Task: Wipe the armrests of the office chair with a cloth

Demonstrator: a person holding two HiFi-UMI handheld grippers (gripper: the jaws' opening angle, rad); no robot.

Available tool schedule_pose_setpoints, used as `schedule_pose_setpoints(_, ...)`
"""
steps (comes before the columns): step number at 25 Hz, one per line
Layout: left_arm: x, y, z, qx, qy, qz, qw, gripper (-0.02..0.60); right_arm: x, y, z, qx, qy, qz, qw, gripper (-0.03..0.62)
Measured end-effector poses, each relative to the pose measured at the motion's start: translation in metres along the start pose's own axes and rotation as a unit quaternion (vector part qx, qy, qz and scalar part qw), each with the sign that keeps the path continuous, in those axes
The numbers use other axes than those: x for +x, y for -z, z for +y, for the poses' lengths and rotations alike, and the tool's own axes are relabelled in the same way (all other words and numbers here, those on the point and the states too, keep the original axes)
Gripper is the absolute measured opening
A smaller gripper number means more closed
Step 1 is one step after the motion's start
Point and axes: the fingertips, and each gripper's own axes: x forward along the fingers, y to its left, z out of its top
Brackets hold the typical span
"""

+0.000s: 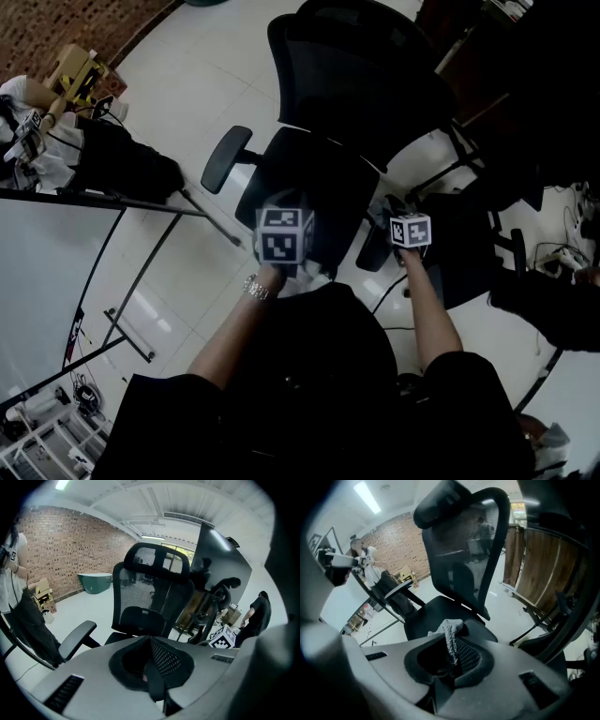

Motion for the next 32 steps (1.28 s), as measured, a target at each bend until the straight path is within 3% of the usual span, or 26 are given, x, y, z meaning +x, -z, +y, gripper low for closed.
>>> schedule_pose_setpoints(5,-0.002,0.002,0.000,0.003,-0.001,-0.002,1.0000,0.006,-0.011,0.045,0.049,-0.079,-0.017,0.033,0.996,0.035)
schedule_pose_setpoints(10,-0.006,0.012,0.004,-0.009,-0.003,-0.001,1.0000,0.006,-0.031,0.102,0.113,-0.153,-0.063,0.082,0.983,0.035)
schedule_pose_setpoints(14,-0.009,0.009,0.012,-0.015,-0.008,-0.009,0.9998,0.006,-0.048,0.089,0.129,-0.189,-0.097,0.072,0.975,0.035)
schedule_pose_setpoints(16,-0.012,0.007,0.015,-0.018,-0.012,-0.013,0.9997,0.006,-0.048,0.053,0.103,-0.170,-0.078,0.034,0.982,0.035)
schedule_pose_setpoints(19,-0.014,0.006,0.018,-0.019,-0.016,-0.013,0.9996,0.006,-0.046,-0.013,0.042,-0.095,-0.042,-0.019,0.994,0.035)
schedule_pose_setpoints(23,-0.017,0.007,0.018,-0.017,-0.018,-0.011,0.9996,0.006,-0.032,-0.065,-0.023,0.011,-0.015,-0.057,0.998,0.035)
schedule_pose_setpoints(26,-0.020,0.009,0.021,-0.017,-0.022,-0.008,0.9996,0.006,-0.010,-0.053,-0.045,0.033,0.012,-0.029,0.999,0.035)
schedule_pose_setpoints(30,-0.021,0.009,0.025,-0.015,-0.028,-0.007,0.9995,0.006,-0.003,-0.007,-0.032,-0.030,0.043,0.009,0.999,0.035)
schedule_pose_setpoints(32,-0.018,0.009,0.026,-0.016,-0.027,-0.005,0.9995,0.006,-0.010,0.016,-0.012,-0.050,0.039,0.013,0.998,0.035)
